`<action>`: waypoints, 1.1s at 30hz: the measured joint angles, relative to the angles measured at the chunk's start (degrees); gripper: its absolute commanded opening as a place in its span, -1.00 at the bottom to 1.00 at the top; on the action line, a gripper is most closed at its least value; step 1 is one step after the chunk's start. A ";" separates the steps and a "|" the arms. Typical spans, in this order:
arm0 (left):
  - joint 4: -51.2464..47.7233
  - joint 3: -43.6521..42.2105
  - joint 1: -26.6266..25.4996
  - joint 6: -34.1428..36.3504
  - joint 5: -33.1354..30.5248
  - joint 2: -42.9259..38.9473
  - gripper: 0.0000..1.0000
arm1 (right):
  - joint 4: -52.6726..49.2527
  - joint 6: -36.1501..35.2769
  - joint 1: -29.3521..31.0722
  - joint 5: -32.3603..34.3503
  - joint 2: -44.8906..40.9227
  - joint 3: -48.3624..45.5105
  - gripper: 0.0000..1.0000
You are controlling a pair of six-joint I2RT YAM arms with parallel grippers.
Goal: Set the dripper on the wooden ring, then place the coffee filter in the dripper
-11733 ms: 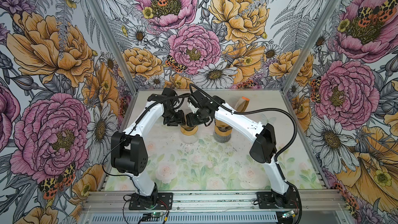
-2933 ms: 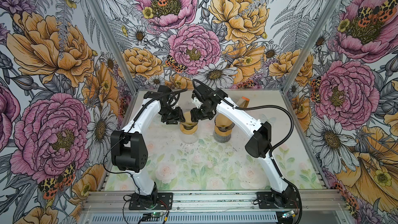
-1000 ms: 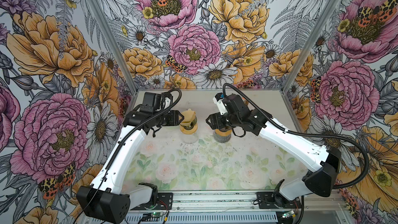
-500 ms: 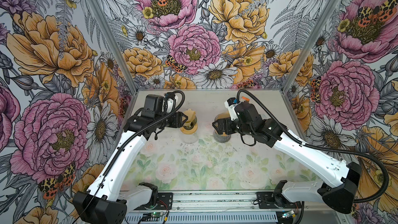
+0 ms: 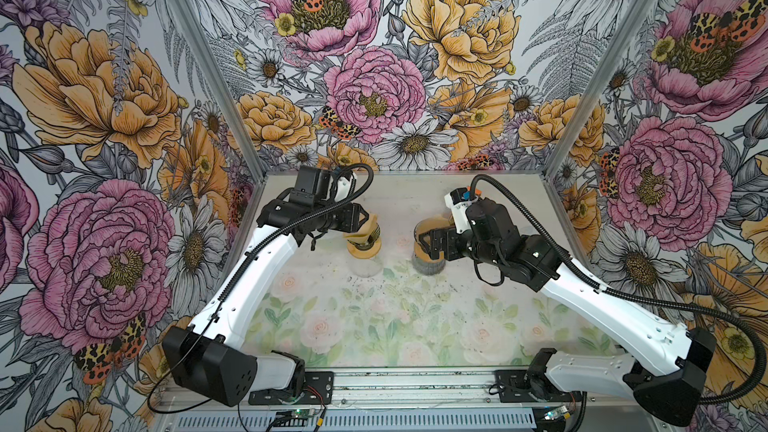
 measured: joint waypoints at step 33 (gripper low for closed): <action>-10.27 7.56 -4.22 4.11 -9.97 11.26 -0.28 | 3.85 -1.38 -1.81 -2.86 1.92 -1.20 0.98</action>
